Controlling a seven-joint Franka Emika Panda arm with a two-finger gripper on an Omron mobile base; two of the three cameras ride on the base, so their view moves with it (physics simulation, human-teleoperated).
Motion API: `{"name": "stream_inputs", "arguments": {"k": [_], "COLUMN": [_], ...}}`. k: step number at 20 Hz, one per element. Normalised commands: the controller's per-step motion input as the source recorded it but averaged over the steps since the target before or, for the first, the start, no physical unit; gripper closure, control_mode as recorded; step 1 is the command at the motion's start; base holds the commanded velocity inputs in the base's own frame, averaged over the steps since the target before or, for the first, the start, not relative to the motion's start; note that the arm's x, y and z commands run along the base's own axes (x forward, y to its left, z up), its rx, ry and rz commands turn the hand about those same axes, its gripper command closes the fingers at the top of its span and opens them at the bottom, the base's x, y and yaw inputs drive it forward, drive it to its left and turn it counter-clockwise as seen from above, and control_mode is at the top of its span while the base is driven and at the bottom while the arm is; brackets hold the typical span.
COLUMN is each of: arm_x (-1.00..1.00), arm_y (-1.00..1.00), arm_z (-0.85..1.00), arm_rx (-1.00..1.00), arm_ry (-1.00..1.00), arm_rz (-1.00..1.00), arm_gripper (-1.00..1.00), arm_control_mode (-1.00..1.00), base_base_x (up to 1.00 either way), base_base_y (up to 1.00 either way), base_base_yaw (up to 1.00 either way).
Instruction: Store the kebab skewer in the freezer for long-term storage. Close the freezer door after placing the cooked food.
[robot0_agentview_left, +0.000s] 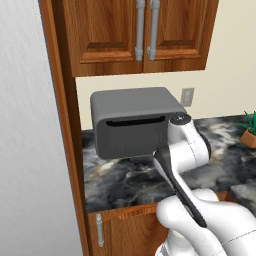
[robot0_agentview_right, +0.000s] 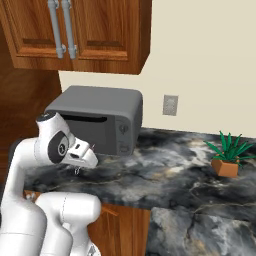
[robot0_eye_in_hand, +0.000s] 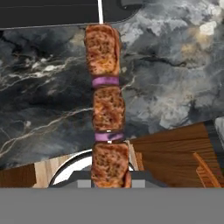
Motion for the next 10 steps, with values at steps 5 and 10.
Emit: {"name": "stream_inputs", "arguments": {"k": [5, 10], "arm_x": [-0.61, -0.36], "arm_y": [-0.21, -0.16], "arm_z": [0.86, 0.5], "arm_rx": [0.02, 0.26], "arm_ry": [0.2, 0.22], "arm_rz": [-0.22, 0.0], "arm_gripper": [1.0, 1.0], "arm_control_mode": [-1.0, -1.0], "base_base_x": [0.0, 0.0], "base_base_y": [0.0, 0.0], "base_base_yaw": [0.0, 0.0]}}
